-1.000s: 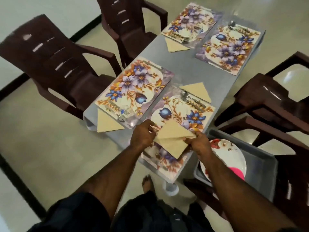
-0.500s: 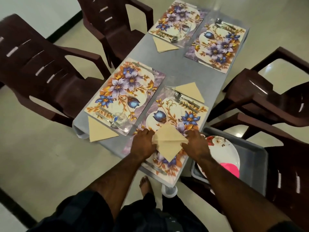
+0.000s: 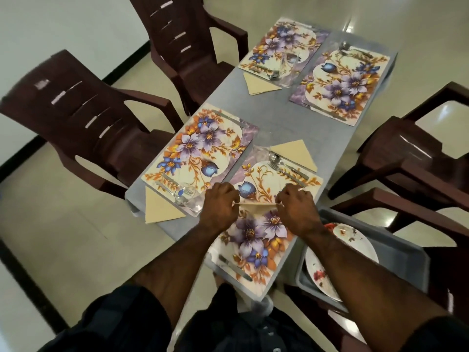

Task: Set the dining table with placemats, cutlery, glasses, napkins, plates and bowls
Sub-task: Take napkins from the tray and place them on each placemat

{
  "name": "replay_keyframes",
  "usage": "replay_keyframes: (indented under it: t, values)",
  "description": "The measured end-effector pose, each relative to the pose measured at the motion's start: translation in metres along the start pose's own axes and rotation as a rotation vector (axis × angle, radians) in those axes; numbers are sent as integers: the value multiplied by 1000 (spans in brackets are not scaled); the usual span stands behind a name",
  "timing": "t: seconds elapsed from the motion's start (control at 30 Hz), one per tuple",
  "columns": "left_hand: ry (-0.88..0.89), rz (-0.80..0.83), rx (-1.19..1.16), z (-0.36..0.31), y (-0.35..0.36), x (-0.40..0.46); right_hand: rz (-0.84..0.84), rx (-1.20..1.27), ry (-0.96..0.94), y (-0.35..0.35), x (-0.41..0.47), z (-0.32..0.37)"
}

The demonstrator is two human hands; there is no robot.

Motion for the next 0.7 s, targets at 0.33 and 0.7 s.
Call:
replay_keyframes:
  t: [0.33,0.7]
  values:
    - [19,258,323,13,50,-41,241,-76,63,55,-34,-7]
    - [44,355,288,26,100,-89,275,86,3,108,-48,41]
Point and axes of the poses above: each hand's wrist, its own x-axis towards the middle knuckle, its own y-axis out of the palm, z = x × y, the point moved 8 cm from there along x, towards the middle knuckle, and after that the axes turned 13 degrees about -y, right-handed, at the moved point
